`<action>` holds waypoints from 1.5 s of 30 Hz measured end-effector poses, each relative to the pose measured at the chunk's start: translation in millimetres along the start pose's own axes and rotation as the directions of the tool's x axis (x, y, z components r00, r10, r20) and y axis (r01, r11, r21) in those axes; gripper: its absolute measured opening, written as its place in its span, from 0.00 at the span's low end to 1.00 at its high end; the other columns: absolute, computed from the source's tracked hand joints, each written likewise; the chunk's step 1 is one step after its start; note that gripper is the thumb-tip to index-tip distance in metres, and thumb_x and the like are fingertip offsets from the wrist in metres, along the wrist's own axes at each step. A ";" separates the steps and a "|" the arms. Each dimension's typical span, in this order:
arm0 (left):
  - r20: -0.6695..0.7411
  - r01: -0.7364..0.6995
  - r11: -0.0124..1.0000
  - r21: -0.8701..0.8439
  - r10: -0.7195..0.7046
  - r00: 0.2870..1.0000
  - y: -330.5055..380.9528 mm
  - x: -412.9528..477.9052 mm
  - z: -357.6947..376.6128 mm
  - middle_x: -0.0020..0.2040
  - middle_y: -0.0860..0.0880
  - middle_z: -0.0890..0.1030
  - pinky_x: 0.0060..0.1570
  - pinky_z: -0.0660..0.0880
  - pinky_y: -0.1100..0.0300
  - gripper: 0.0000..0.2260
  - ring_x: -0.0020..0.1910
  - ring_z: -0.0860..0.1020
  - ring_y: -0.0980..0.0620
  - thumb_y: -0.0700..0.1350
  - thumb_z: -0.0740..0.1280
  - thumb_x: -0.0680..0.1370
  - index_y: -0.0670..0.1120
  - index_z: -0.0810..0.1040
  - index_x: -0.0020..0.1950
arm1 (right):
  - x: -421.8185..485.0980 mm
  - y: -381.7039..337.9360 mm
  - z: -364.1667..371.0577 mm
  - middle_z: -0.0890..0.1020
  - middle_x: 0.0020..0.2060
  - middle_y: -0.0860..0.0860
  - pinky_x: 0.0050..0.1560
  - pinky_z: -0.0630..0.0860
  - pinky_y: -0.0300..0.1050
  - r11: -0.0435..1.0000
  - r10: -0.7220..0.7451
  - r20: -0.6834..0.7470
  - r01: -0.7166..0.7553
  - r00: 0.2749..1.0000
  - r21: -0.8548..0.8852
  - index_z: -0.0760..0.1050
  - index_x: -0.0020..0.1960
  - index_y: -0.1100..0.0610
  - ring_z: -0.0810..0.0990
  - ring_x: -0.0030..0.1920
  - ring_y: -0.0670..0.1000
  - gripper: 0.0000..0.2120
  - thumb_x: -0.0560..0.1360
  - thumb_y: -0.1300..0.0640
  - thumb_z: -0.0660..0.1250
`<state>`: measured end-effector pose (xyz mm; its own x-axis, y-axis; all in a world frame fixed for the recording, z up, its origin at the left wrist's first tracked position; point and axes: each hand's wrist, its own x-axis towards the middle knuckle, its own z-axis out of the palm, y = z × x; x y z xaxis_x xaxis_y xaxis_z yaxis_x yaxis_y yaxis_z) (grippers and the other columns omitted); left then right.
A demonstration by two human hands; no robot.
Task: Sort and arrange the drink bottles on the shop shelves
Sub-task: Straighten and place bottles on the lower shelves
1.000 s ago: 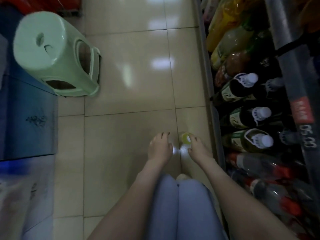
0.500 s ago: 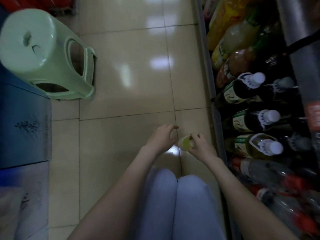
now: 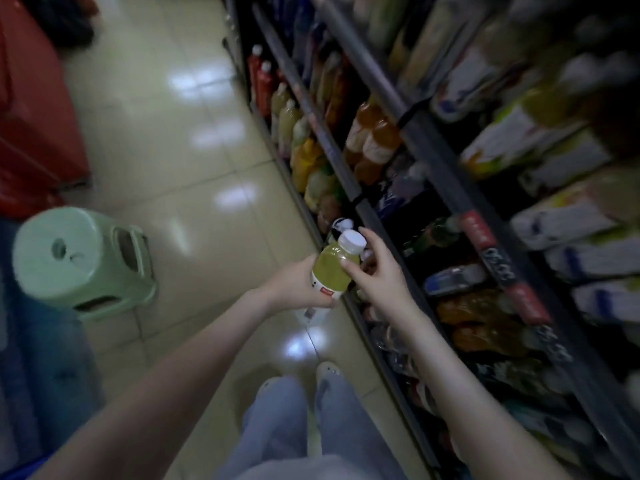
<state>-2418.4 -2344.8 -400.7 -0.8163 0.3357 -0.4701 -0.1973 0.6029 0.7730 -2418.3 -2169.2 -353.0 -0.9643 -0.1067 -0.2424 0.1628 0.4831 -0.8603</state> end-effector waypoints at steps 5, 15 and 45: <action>0.093 -0.160 0.987 -0.029 0.162 0.982 86.3 -22.9 -25.9 0.49 0.57 0.83 0.55 0.78 0.50 0.23 0.51 0.81 0.55 0.61 0.76 0.59 0.63 0.74 0.51 | -44.0 -45.8 -39.8 0.78 0.58 0.42 0.59 0.75 0.37 0.978 0.109 0.041 -0.115 0.993 0.176 0.61 0.70 0.43 0.77 0.57 0.38 0.36 0.69 0.54 0.77; 0.381 -0.459 0.844 0.276 0.343 0.859 216.0 -27.3 -5.3 0.45 0.57 0.82 0.45 0.80 0.53 0.18 0.44 0.80 0.60 0.61 0.74 0.64 0.59 0.74 0.48 | -107.1 -56.2 -128.5 0.82 0.55 0.47 0.51 0.82 0.55 0.936 0.208 -0.234 -0.124 0.950 0.329 0.70 0.63 0.47 0.83 0.52 0.48 0.35 0.62 0.38 0.78; 0.494 -0.701 -0.066 0.710 0.757 0.429 340.7 26.4 119.0 0.78 0.38 0.43 0.63 0.23 0.40 0.31 0.76 0.36 0.38 0.51 0.61 0.79 0.58 0.50 0.79 | -193.9 -10.2 -191.6 0.75 0.57 0.44 0.51 0.69 0.22 0.962 0.239 -0.954 0.091 0.183 0.258 0.64 0.66 0.52 0.74 0.58 0.44 0.32 0.69 0.63 0.76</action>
<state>-2442.6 -2044.4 -200.4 -0.2313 0.9574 0.1729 0.9708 0.2388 -0.0237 -2273.0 -1987.0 -211.3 -0.3369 0.9246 0.1779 0.1225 0.2304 -0.9654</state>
